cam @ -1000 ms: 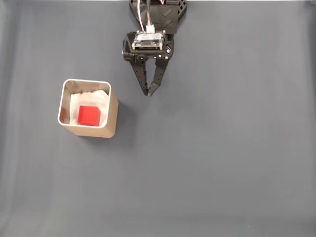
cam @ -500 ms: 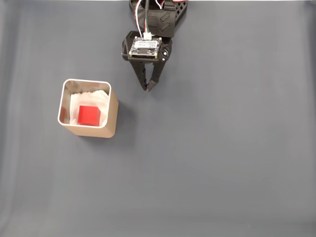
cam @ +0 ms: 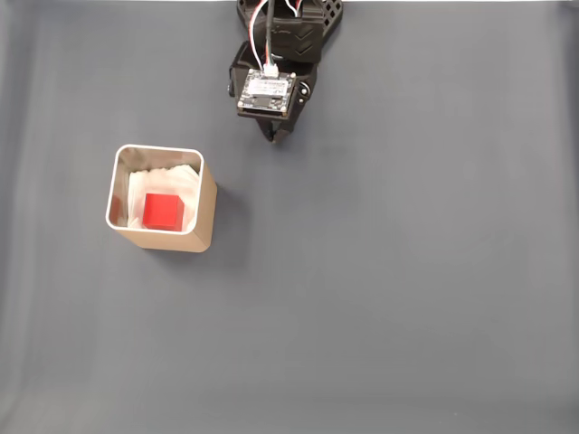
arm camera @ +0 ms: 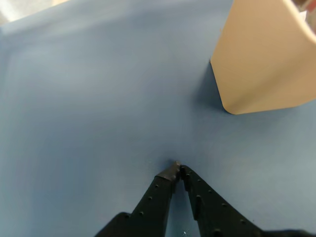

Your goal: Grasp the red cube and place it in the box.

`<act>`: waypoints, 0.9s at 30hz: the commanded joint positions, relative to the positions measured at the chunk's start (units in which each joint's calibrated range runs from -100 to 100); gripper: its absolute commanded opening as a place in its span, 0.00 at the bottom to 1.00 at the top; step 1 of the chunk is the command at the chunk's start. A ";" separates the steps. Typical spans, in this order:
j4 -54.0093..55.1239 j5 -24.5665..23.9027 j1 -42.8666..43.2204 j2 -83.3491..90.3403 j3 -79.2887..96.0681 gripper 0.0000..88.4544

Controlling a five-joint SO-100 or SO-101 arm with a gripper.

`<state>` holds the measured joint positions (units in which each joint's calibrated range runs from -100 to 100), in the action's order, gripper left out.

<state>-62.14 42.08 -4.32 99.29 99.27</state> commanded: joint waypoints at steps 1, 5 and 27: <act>-2.57 -0.34 0.17 0.63 0.55 0.00; -5.52 -0.05 0.17 0.63 0.55 0.00; -14.38 5.52 0.45 0.63 0.55 0.00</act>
<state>-75.14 46.86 -4.17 100.00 99.27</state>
